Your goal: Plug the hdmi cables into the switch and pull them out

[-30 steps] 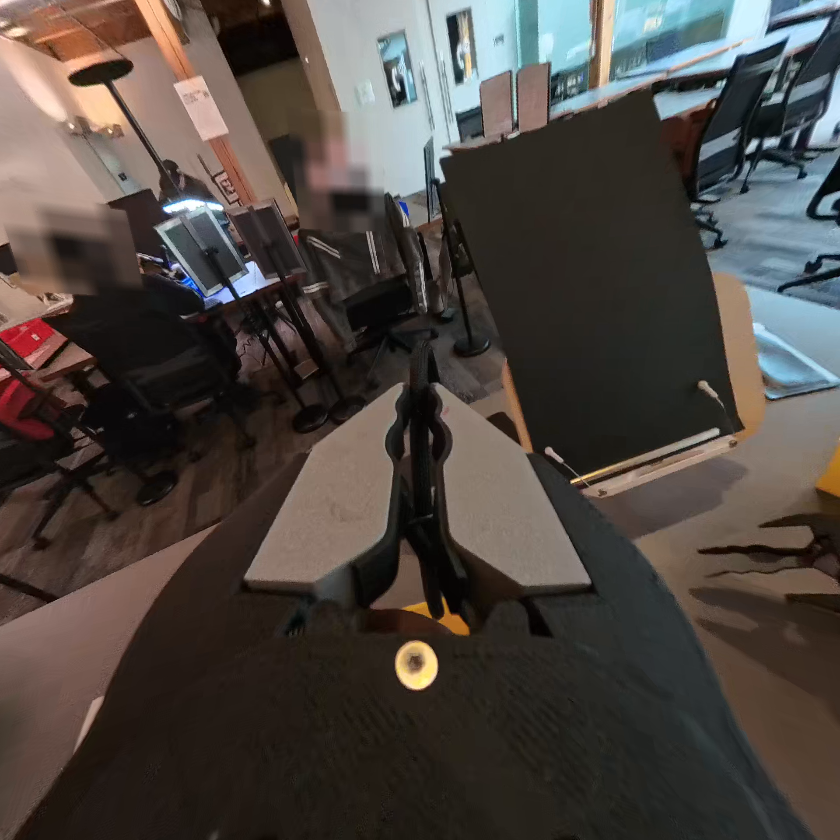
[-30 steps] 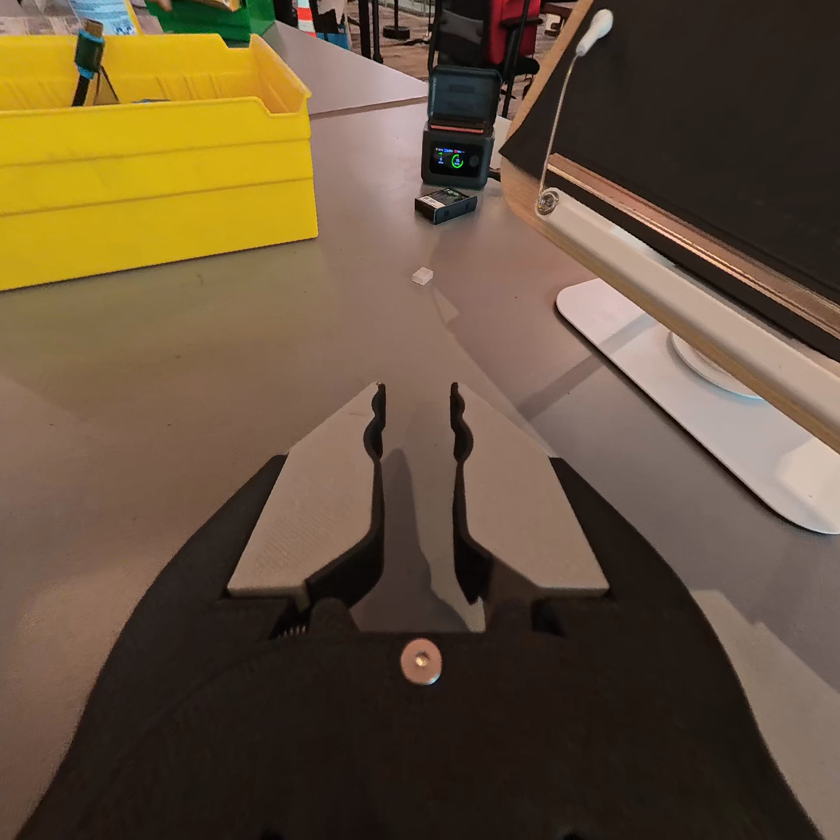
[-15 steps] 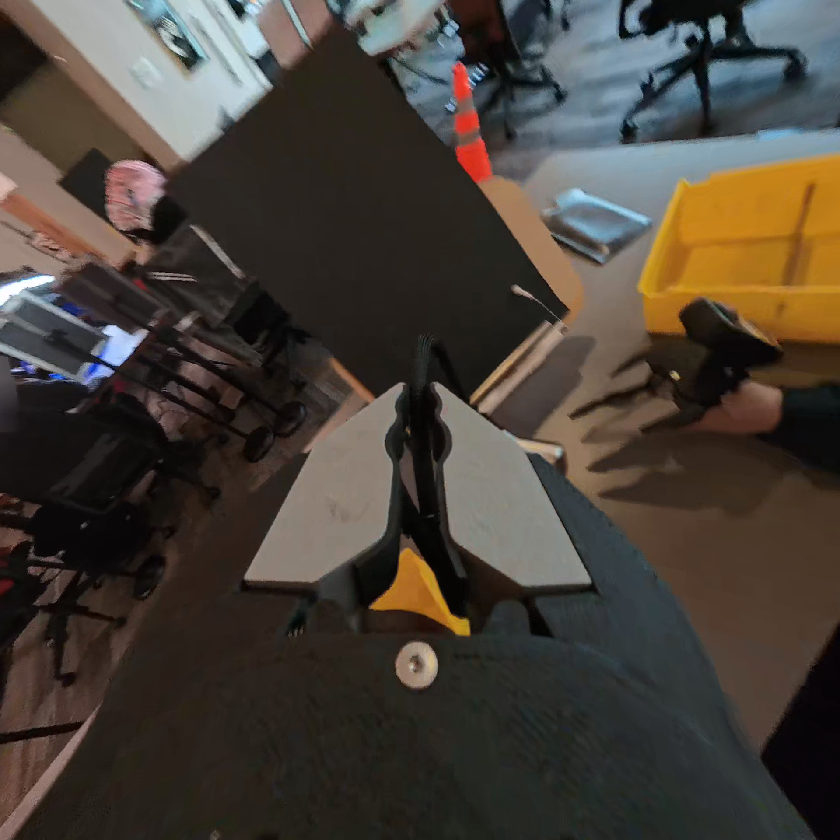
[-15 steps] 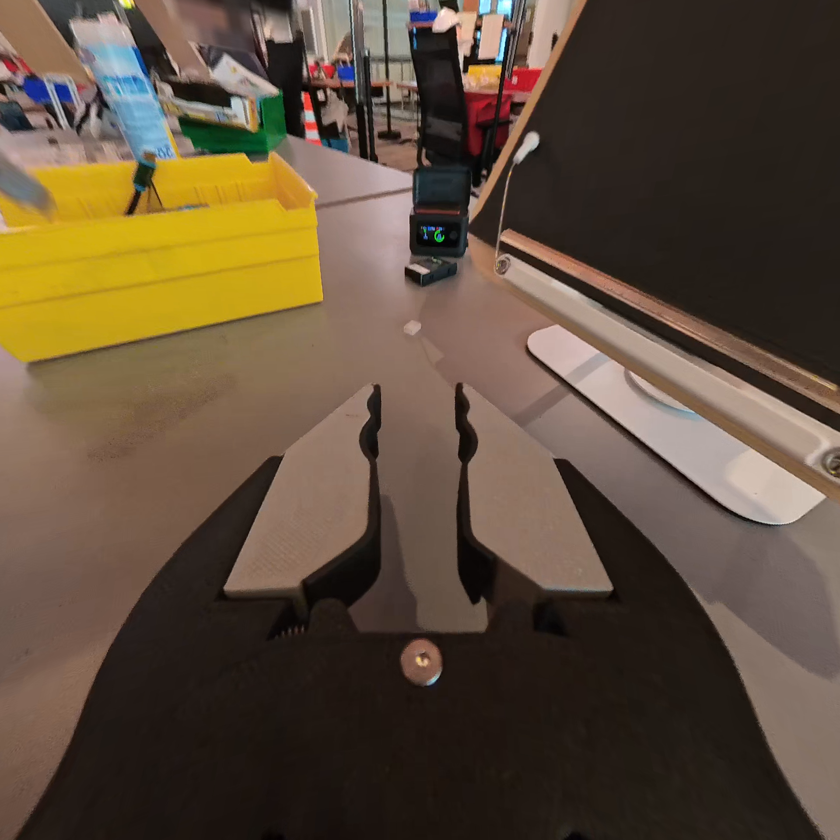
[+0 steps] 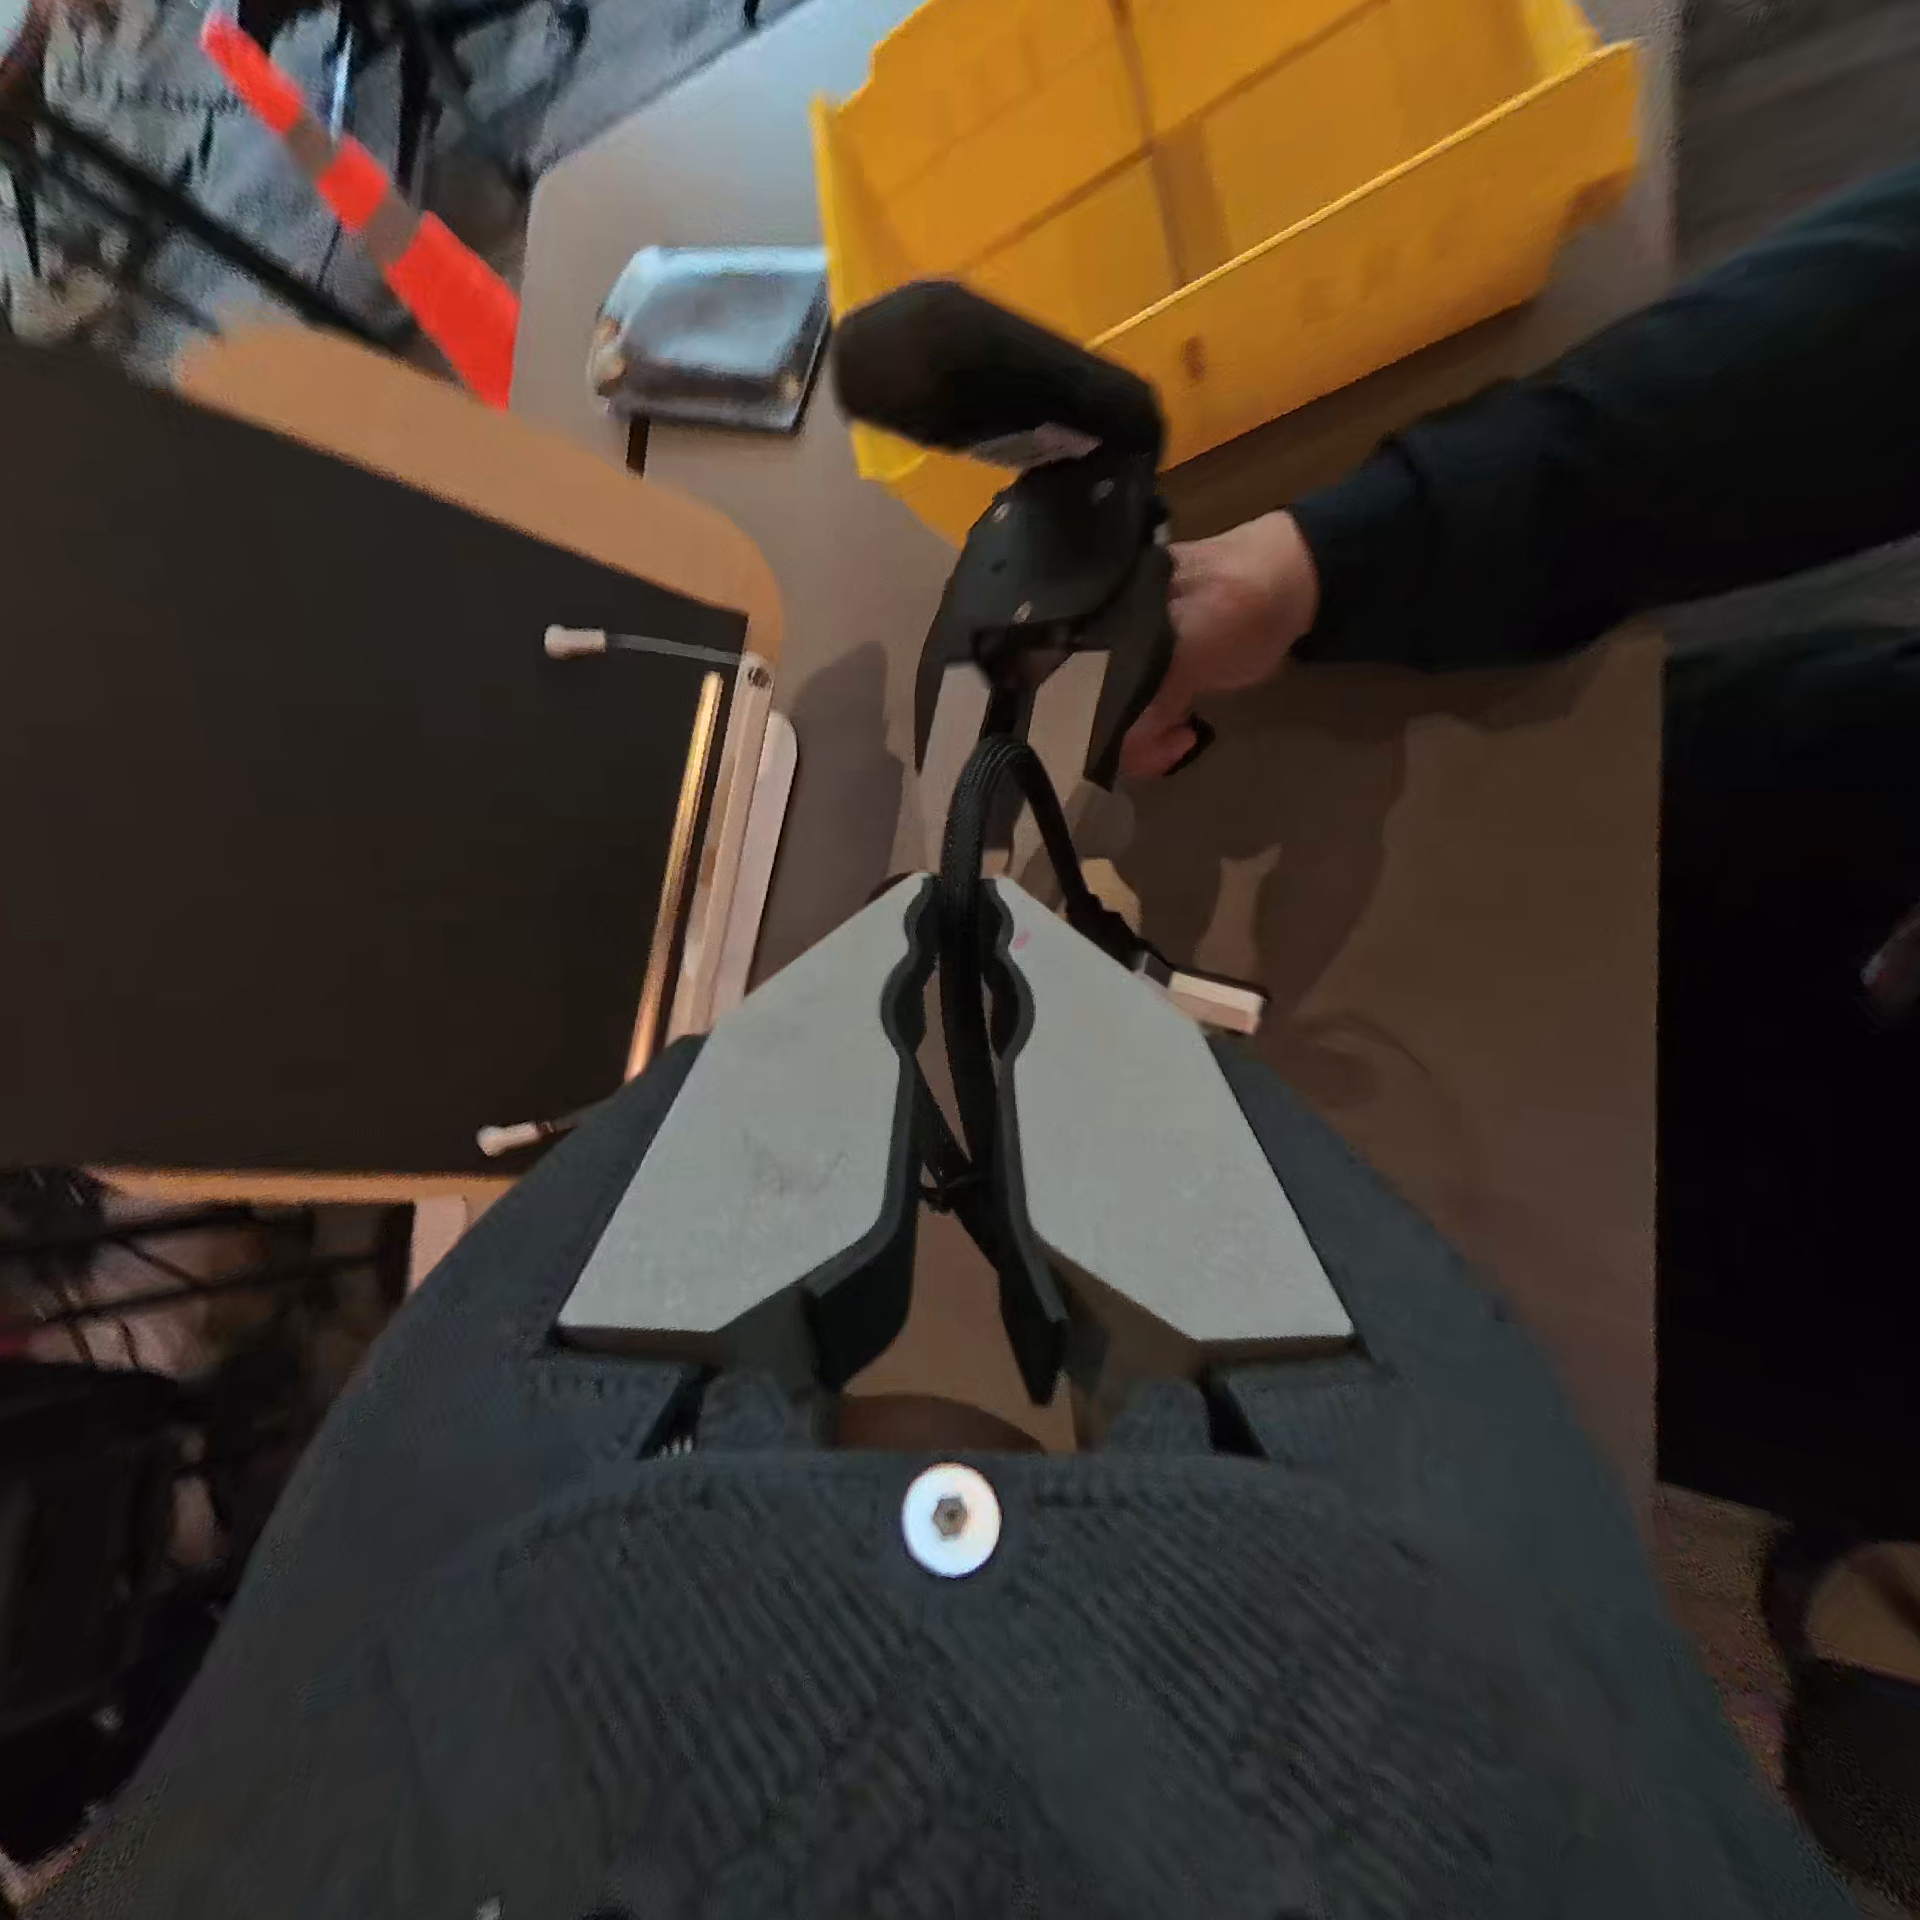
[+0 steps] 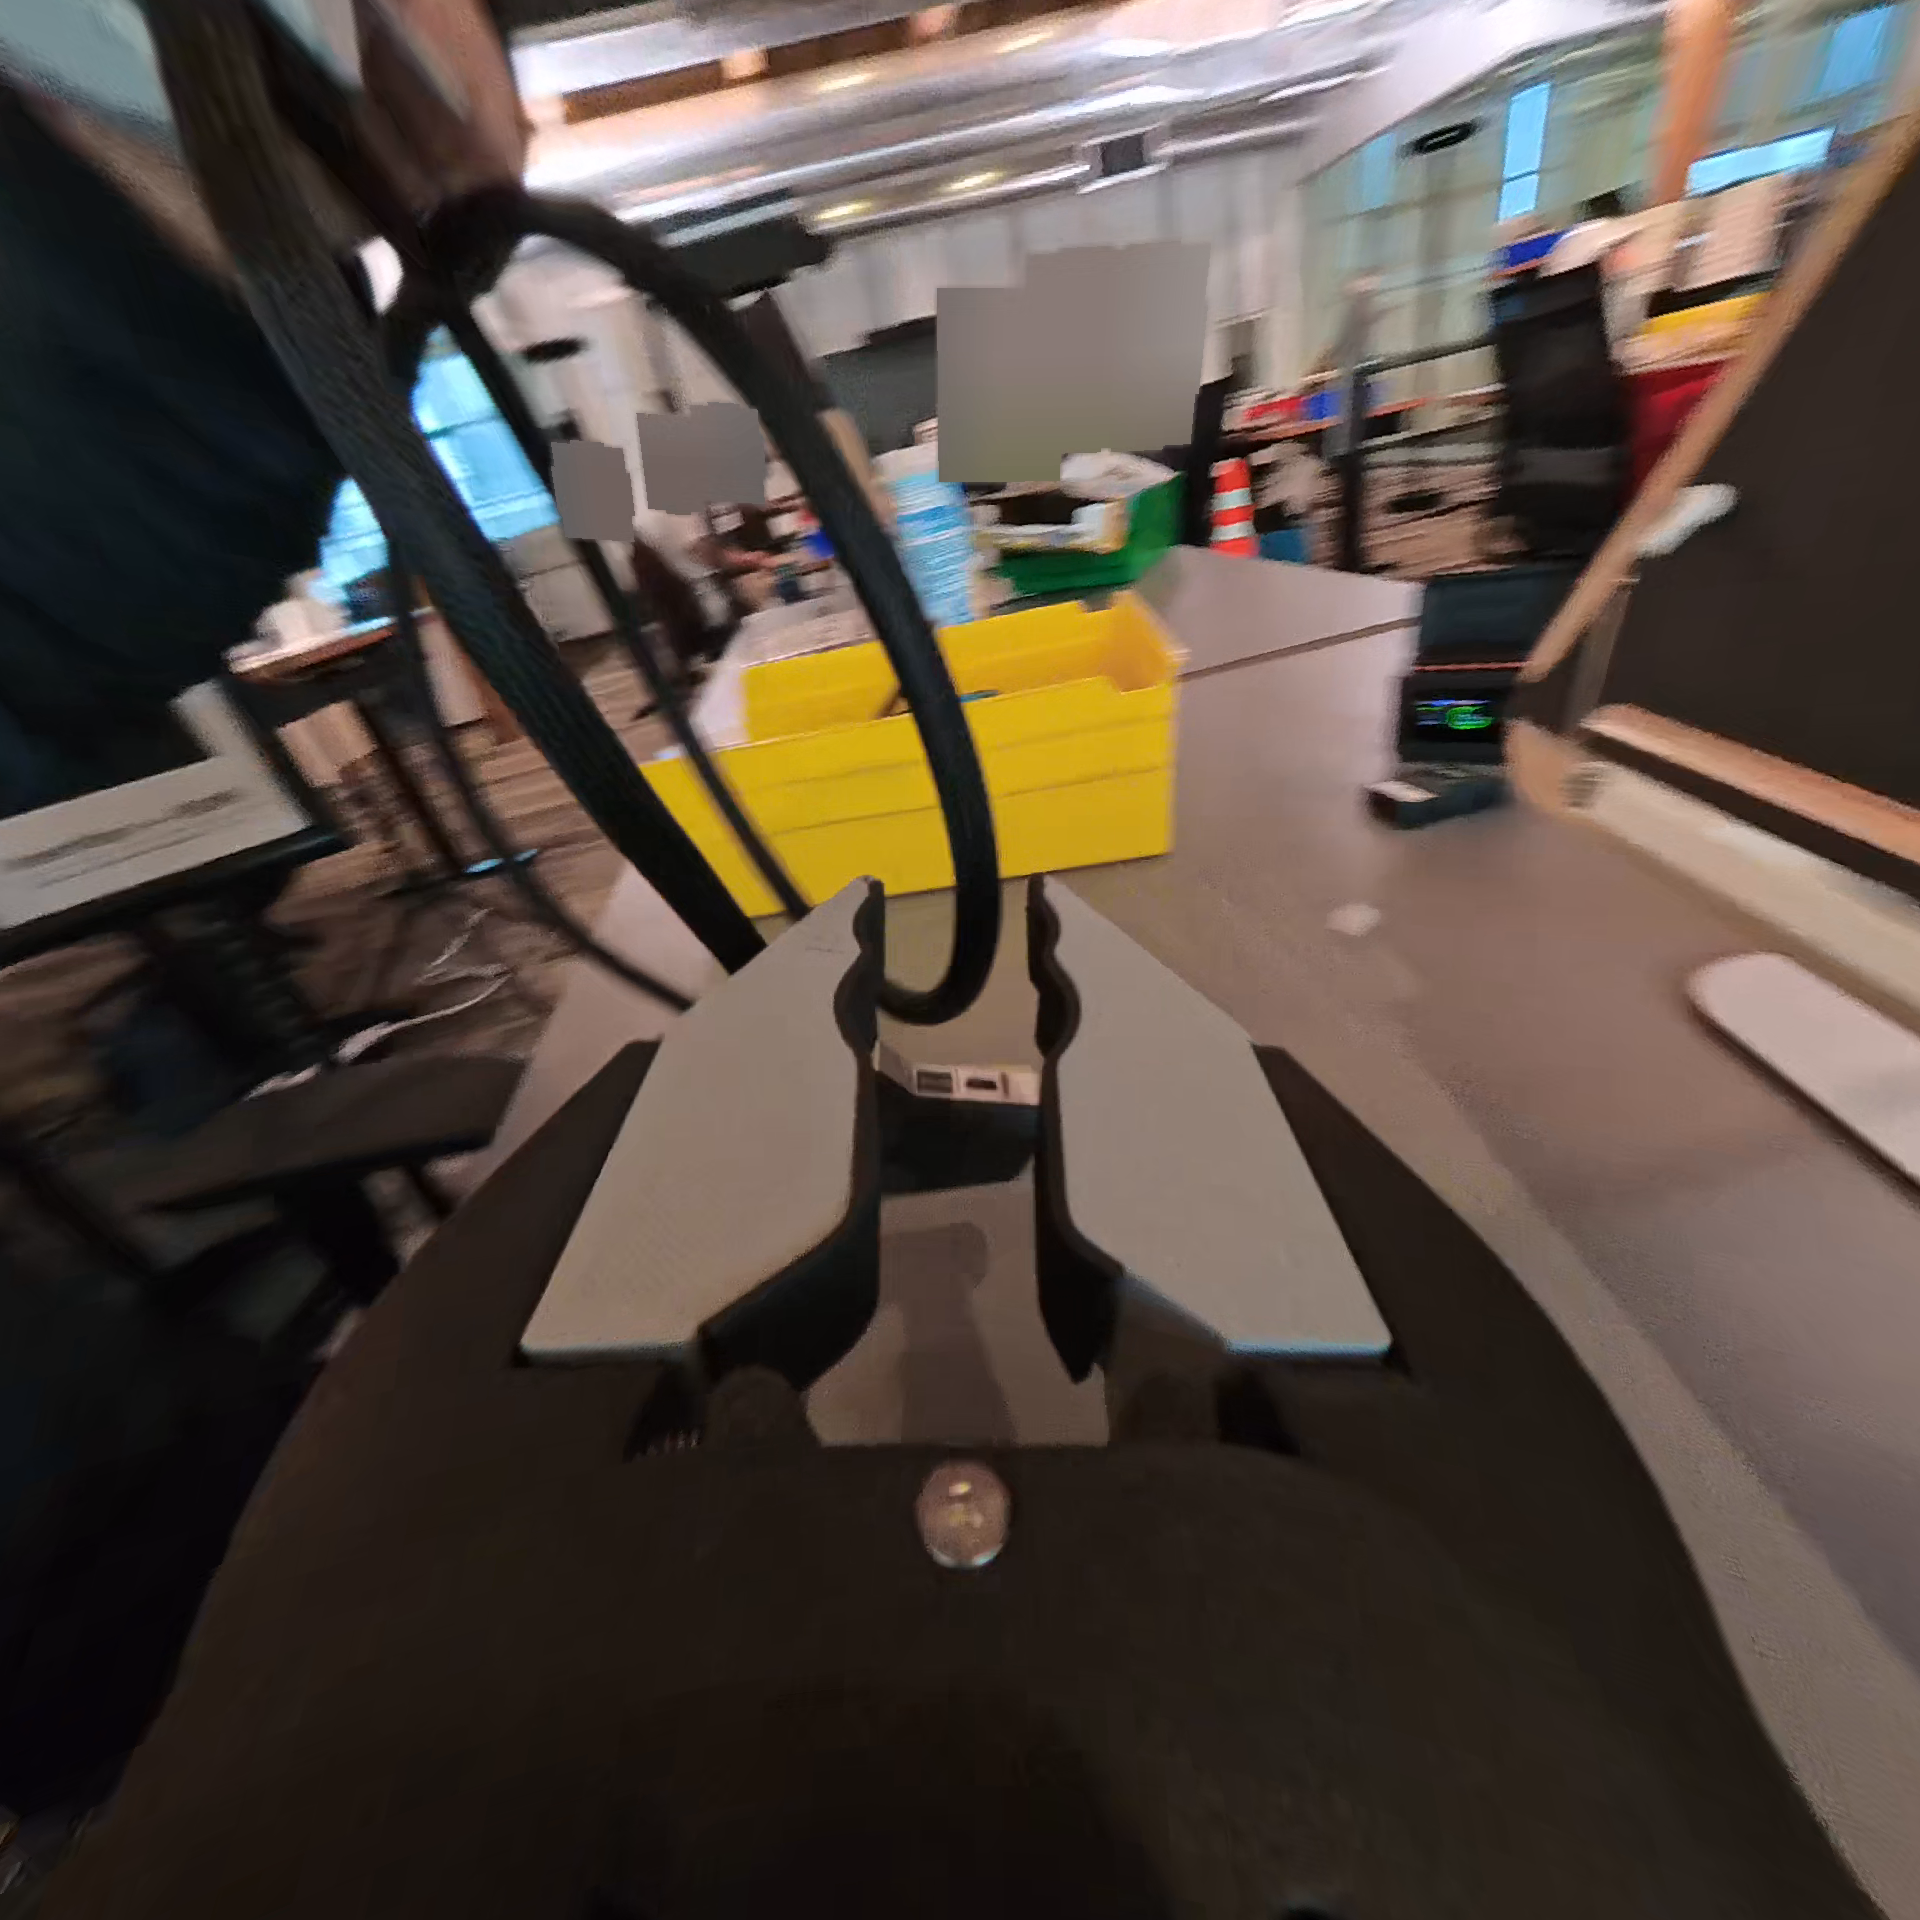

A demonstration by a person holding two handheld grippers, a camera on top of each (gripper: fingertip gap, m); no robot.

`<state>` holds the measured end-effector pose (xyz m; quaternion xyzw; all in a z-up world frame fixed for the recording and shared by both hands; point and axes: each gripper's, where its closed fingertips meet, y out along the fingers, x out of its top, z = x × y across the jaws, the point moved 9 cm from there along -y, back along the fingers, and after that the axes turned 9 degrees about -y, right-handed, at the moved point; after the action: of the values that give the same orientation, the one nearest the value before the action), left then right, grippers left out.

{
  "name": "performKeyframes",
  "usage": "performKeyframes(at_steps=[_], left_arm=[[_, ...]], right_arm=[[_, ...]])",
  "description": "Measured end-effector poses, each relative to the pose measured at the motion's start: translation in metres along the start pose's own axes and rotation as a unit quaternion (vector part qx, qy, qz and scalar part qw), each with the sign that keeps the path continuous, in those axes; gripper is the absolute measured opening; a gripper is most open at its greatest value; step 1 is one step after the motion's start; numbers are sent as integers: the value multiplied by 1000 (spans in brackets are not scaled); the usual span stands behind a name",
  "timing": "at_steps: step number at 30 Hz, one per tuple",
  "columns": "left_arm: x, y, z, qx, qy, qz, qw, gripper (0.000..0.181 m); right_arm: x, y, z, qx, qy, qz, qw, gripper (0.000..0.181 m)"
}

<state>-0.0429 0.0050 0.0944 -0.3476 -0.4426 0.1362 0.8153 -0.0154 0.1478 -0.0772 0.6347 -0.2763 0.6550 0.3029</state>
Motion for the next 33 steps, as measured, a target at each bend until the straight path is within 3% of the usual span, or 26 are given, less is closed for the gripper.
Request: performKeyframes(at_steps=[4,6,8,13,15,17,20,25,30,33], left_arm=[[-4,-20,3,-30,107,-52,992,5],[-22,-11,23,-2,75,-34,997,6],[-50,8,40,22,39,5,999,6],[-113,57,58,71,-42,101,992,8],[-132,70,56,68,-77,149,983,36],[-148,72,55,72,-93,183,976,42],[-157,52,65,111,-119,170,972,50],[-169,-23,90,199,-205,118,951,44],[-222,-95,96,321,-276,142,895,34],[-259,-114,78,316,-347,137,872,30]], right_arm=[[1,3,14,114,19,-11,993,26],[0,5,20,157,23,1,987,21],[-5,8,18,124,7,31,992,11],[-29,18,2,22,-3,149,989,14],[-39,21,-5,-28,-13,196,980,17],[-43,19,-14,-70,-14,222,973,19],[-43,14,-23,-97,8,212,972,20],[-47,6,-35,-146,32,216,965,21],[-54,4,-39,-187,14,259,947,23],[-56,5,-38,-208,-8,282,937,24]])
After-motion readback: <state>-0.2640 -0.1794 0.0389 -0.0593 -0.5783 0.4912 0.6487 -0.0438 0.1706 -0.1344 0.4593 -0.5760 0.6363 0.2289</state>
